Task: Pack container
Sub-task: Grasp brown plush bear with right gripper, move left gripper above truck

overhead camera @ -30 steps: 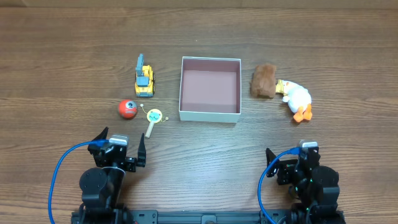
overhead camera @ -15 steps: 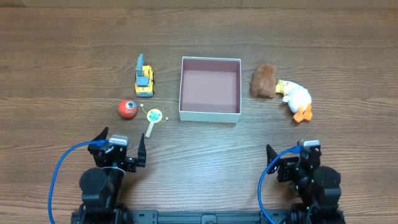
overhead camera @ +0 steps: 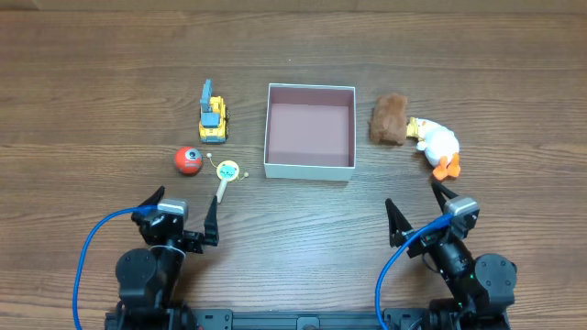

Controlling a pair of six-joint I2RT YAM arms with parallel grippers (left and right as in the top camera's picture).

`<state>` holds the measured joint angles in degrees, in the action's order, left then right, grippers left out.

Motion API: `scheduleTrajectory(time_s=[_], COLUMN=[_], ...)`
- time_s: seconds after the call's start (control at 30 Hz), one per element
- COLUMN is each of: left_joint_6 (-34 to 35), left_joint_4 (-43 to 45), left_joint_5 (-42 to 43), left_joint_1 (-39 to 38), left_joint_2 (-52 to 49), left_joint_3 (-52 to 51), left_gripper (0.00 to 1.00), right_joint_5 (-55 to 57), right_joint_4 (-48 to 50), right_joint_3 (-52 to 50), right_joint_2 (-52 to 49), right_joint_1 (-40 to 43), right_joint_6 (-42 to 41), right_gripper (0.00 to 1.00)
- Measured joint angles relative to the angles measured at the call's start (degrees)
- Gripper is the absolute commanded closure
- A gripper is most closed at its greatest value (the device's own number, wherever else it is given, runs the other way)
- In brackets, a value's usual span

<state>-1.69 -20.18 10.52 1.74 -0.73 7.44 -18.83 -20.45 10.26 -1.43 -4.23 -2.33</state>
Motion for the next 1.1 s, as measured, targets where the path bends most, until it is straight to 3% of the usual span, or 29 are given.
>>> scheduleTrajectory(time_s=[0.2, 0.33, 0.4, 0.53, 0.67, 0.8, 1.1], left_joint_6=[2.5, 3.4, 3.5, 3.5, 3.2, 2.8, 2.6], left_joint_4=[0.0, -1.4, -4.0, -13.7, -23.3, -27.9, -32.7], left_joint_5=[-2.2, -3.1, -3.3, -2.4, -1.1, -0.8, -2.4], left_joint_1=[0.0, 0.0, 0.0, 0.0, 0.0, 0.0, 0.0], left_joint_2=[-7.7, -23.0, -33.7, -52.3, -69.0, -77.5, -78.9], left_joint_3=[13.4, 24.5, 31.6, 46.6, 64.2, 73.7, 74.8], left_gripper=[0.0, 0.0, 0.0, 0.0, 0.0, 0.0, 0.0], right_joint_5=[3.9, 6.8, 7.6, 8.3, 5.2, 2.5, 9.9], right_joint_4=[-8.7, -16.6, -24.7, -38.8, -45.7, -41.6, -35.6], right_joint_3=[9.4, 26.6, 40.2, 62.1, 80.9, 83.4, 83.7], right_joint_2=[-16.0, -33.6, -44.8, -62.4, -77.9, -85.0, -102.1], right_joint_1=[0.0, 0.0, 0.0, 0.0, 0.0, 0.0, 0.0], right_joint_6=[-1.8, -1.9, -1.9, -1.4, -1.0, -1.0, -6.5], right_gripper=[0.0, 0.0, 0.0, 0.0, 0.0, 0.0, 0.0])
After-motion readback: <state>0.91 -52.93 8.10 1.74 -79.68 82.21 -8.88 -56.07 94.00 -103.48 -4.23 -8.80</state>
